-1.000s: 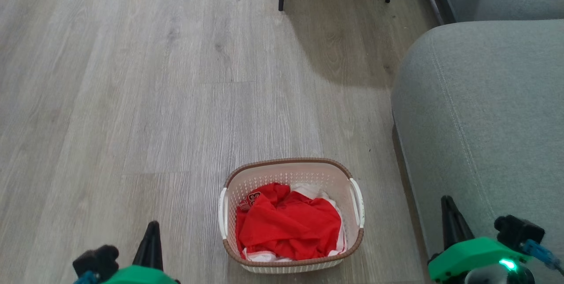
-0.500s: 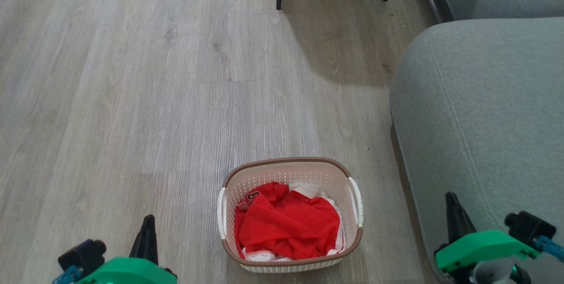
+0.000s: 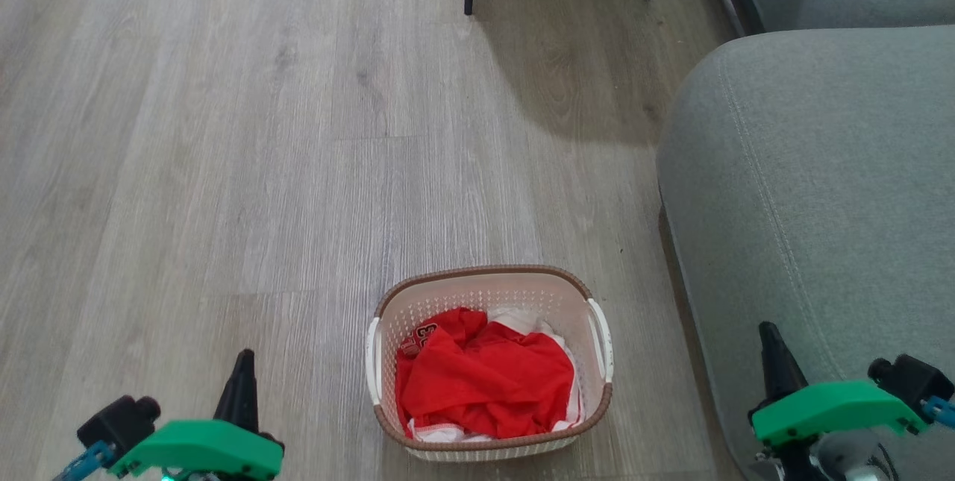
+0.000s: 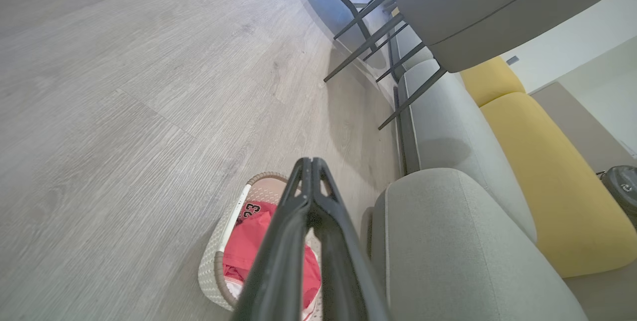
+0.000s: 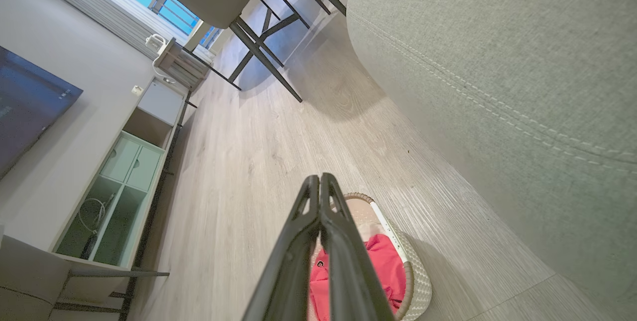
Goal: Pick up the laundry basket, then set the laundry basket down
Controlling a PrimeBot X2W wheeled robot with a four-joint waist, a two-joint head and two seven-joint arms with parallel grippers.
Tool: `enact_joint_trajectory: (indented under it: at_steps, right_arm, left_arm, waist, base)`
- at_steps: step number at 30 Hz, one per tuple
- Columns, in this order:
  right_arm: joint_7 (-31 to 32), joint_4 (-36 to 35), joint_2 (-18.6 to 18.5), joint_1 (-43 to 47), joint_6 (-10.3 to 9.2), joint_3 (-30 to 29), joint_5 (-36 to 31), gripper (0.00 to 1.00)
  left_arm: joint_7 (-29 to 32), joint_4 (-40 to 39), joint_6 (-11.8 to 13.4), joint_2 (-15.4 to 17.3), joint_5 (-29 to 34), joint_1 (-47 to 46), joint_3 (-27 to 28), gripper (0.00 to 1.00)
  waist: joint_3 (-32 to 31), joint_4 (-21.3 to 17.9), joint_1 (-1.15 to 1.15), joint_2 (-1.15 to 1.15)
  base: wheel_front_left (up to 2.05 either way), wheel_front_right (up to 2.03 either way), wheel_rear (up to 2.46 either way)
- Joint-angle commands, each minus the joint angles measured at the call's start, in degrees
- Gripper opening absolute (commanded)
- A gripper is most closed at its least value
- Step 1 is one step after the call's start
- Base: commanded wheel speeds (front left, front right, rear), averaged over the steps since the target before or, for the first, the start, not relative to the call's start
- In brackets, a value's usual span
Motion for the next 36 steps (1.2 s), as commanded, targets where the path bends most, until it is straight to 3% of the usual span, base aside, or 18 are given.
enact_joint_trajectory:
  at_steps: [1, 36]
  right_arm:
    - [0.29, -1.46, -1.29, -2.86, 0.07, 0.11, 1.54, 0.0]
    - [5.98, -0.25, -1.52, -5.86, 0.11, -2.67, 23.71, 0.0]
  left_arm:
    - [0.39, -1.68, -0.47, 0.82, -1.59, -3.2, 1.34, 0.0]
    - [6.11, -0.53, -3.27, 0.79, -24.91, -7.85, 5.01, 0.0]
  waist:
    - [0.01, -0.03, 0.0, 0.0]
    - [0.38, -0.92, 0.0, 0.0]
  base:
    - [0.0, 0.0, 0.0]
    - [0.0, 0.0, 0.0]
